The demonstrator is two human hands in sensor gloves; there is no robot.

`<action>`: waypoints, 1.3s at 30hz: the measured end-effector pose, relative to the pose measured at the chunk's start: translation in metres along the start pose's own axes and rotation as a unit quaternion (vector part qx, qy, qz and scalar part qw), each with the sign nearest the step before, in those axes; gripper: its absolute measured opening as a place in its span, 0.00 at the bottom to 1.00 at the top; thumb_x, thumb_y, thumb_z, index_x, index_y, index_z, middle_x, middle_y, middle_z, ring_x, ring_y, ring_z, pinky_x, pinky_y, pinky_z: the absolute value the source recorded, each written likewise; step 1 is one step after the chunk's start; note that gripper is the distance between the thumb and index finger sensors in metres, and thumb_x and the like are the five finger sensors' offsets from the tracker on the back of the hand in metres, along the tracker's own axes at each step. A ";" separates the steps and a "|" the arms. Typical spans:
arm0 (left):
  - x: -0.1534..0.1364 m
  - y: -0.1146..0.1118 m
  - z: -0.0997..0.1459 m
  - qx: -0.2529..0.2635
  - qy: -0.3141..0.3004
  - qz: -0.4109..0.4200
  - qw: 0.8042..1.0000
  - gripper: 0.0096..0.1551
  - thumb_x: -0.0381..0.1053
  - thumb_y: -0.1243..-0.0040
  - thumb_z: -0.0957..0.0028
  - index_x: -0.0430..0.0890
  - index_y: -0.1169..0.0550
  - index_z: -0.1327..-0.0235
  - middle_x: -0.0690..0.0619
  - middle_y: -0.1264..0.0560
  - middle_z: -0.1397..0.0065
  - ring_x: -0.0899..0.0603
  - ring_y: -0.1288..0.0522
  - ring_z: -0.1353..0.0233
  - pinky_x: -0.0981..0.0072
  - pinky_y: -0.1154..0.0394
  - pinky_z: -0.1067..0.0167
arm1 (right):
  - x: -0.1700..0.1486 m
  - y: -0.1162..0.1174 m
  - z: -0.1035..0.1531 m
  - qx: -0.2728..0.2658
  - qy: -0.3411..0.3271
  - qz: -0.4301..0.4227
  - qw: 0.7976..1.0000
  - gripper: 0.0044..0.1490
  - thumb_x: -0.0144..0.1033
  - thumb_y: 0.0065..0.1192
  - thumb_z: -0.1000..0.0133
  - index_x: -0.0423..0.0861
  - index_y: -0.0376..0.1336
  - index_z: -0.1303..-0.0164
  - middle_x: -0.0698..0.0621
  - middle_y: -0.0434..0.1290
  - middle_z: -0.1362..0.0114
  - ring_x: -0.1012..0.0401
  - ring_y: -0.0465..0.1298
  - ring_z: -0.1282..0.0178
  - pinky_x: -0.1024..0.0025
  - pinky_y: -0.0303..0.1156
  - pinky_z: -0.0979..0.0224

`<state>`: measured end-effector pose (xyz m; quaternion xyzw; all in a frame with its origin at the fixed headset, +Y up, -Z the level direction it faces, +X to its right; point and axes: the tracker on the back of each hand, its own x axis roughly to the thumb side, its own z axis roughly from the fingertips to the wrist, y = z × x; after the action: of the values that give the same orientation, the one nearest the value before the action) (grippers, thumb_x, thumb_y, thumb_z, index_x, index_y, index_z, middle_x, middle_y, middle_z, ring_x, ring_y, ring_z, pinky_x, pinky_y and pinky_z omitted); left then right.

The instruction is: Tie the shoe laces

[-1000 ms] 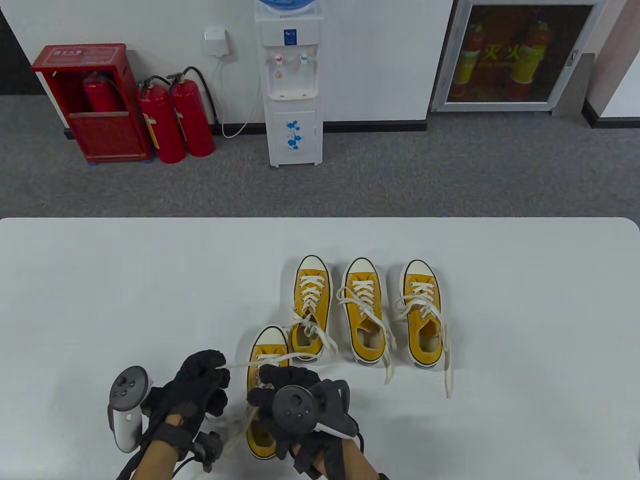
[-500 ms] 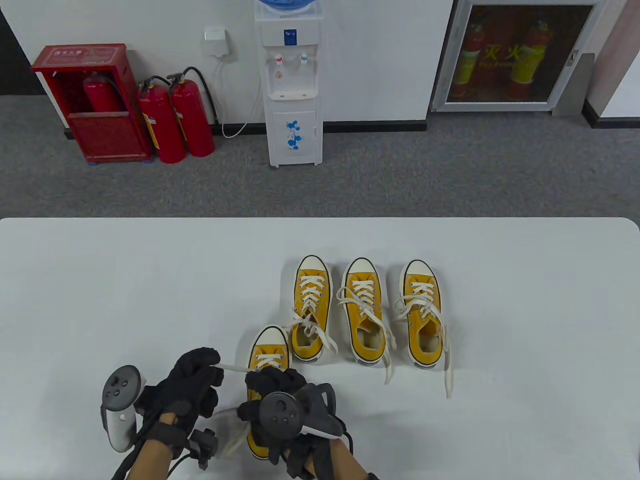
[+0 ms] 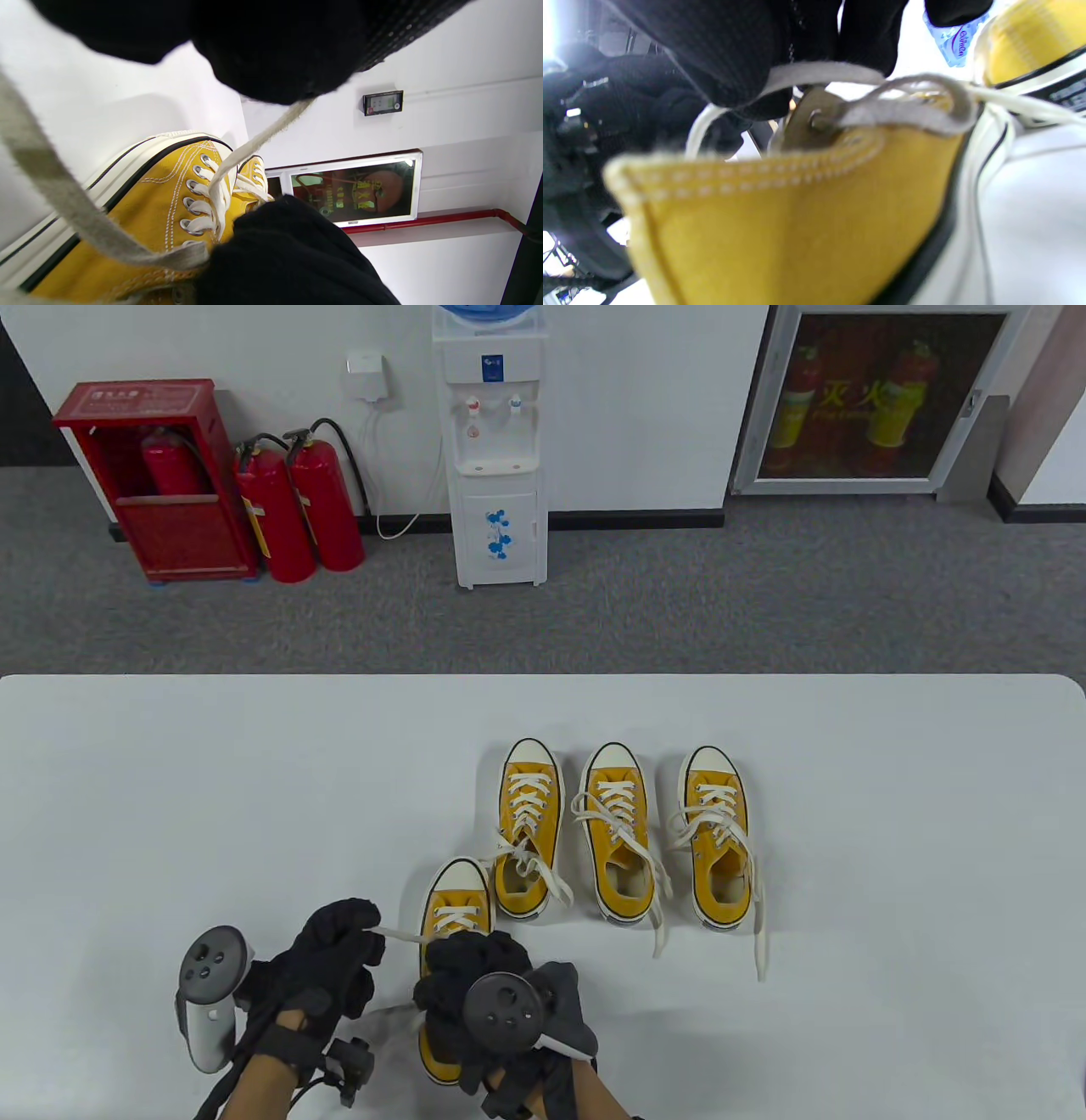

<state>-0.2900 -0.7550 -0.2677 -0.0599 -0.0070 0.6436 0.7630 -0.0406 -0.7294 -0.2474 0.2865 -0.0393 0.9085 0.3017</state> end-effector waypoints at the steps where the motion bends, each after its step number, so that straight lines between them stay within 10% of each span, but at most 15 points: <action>1: 0.000 0.000 0.000 0.000 -0.001 0.001 1.000 0.25 0.55 0.38 0.47 0.57 0.27 0.34 0.56 0.17 0.45 0.56 0.15 0.73 0.63 0.15 0.73 | -0.002 -0.003 0.002 -0.004 0.003 -0.005 1.000 0.26 0.39 0.68 0.51 0.46 0.72 0.44 0.48 0.63 0.23 0.45 0.65 0.21 0.31 0.52 0.23; 20: 0.004 -0.010 0.003 -0.020 -0.017 -0.048 0.998 0.23 0.64 0.35 0.51 0.53 0.21 0.48 0.61 0.14 0.66 0.58 0.16 0.85 0.62 0.13 0.81 | -0.061 -0.054 0.022 -0.092 0.093 -0.154 0.979 0.29 0.45 0.56 0.50 0.42 0.65 0.44 0.47 0.60 0.26 0.46 0.65 0.24 0.31 0.50 0.23; 27: 0.002 -0.026 0.004 -0.043 -0.014 -0.093 0.995 0.21 0.66 0.39 0.50 0.54 0.19 0.54 0.56 0.12 0.57 0.52 0.13 0.78 0.57 0.13 0.74 | -0.049 -0.059 0.022 -0.108 0.061 -0.159 0.979 0.29 0.46 0.56 0.50 0.42 0.66 0.45 0.47 0.61 0.27 0.46 0.66 0.25 0.32 0.51 0.23; 39: 0.020 -0.050 0.013 -0.079 -0.084 -0.152 0.982 0.37 0.72 0.41 0.52 0.54 0.27 0.34 0.52 0.17 0.43 0.52 0.15 0.72 0.56 0.15 0.68 | -0.033 -0.059 0.024 -0.123 0.007 -0.175 0.977 0.29 0.48 0.58 0.50 0.42 0.69 0.47 0.47 0.64 0.28 0.46 0.69 0.27 0.32 0.54 0.24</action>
<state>-0.2385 -0.7428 -0.2513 -0.0639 -0.1312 0.5206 0.8413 0.0267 -0.7041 -0.2512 0.2430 -0.0981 0.8318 0.4893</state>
